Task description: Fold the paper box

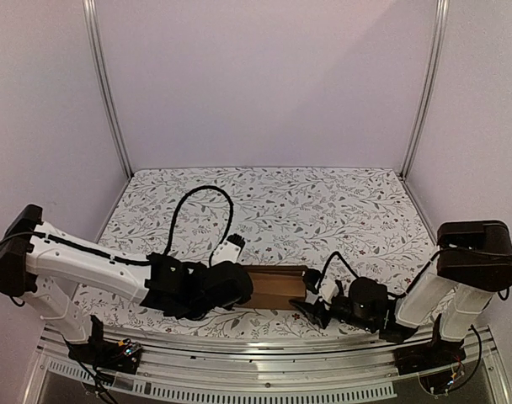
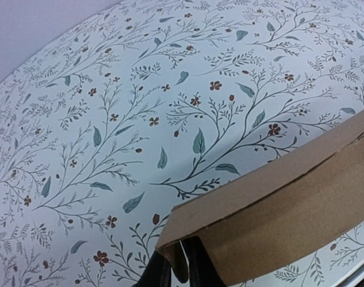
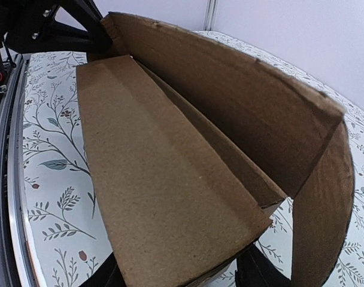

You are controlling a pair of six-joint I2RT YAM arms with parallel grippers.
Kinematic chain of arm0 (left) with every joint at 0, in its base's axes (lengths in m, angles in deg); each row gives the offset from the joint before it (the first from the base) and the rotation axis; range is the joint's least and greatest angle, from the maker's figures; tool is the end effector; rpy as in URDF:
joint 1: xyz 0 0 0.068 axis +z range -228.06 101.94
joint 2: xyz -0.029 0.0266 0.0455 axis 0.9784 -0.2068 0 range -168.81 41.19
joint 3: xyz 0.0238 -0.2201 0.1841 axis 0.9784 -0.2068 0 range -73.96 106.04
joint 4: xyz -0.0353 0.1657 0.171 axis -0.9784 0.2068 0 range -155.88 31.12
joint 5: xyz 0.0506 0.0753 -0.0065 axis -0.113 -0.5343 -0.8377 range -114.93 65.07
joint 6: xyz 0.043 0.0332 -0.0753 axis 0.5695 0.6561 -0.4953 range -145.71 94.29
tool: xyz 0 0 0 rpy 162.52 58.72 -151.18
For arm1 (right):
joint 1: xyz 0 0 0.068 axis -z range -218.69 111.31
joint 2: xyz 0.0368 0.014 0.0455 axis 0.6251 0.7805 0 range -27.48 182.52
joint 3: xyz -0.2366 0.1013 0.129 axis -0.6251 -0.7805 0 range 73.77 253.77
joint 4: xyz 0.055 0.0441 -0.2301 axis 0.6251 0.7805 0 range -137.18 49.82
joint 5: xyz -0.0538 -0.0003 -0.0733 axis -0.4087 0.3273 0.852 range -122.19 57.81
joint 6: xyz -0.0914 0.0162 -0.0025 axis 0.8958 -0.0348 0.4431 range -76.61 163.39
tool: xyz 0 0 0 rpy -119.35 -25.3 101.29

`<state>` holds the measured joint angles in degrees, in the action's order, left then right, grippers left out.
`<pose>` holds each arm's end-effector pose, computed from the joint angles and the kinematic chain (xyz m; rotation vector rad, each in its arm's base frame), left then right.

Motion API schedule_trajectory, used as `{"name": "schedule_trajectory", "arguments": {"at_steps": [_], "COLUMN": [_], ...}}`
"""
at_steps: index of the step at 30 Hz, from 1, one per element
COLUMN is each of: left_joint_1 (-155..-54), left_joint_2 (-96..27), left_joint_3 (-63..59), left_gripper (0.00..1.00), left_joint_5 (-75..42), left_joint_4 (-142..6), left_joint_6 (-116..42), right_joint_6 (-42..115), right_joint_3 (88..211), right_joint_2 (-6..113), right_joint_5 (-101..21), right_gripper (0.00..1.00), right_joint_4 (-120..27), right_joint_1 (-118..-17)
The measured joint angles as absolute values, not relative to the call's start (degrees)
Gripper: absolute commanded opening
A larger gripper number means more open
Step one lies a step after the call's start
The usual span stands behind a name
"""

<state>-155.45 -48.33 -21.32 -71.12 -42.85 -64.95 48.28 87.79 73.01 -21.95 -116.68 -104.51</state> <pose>0.1239 -0.2776 0.1933 0.4800 2.1602 -0.0105 0.1339 0.2620 0.1242 -0.9948 1.6200 0.5656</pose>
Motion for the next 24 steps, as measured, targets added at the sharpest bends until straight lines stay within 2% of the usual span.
{"name": "schedule_trajectory", "arguments": {"at_steps": [7, 14, 21, 24], "left_joint_1": [-153.24, -152.26, -151.51, -150.94], "left_joint_2": [-45.49, -44.96, -47.28, -47.78], "left_joint_3": [-21.34, -21.32, -21.10, -21.08], "left_gripper": [0.25, 0.26, 0.19, 0.15], "left_joint_5": [-64.48, -61.04, -61.46, -61.48], "left_joint_4": [-41.84, -40.93, -41.74, -42.85], "left_joint_6": [-63.25, -63.25, -63.57, -63.70], "right_joint_6": [48.35, 46.62, 44.67, 43.49], "right_joint_3": [88.66, 92.64, 94.52, 94.61], "right_joint_2": [73.67, 74.28, 74.12, 74.12], "right_joint_5": [-10.92, -3.70, -0.91, -0.47], "right_gripper": [0.23, 0.28, 0.47, 0.62], "right_joint_4": [-116.37, -111.10, -107.61, -107.37], "right_joint_1": [-111.31, -113.32, -113.63, -113.65]}}
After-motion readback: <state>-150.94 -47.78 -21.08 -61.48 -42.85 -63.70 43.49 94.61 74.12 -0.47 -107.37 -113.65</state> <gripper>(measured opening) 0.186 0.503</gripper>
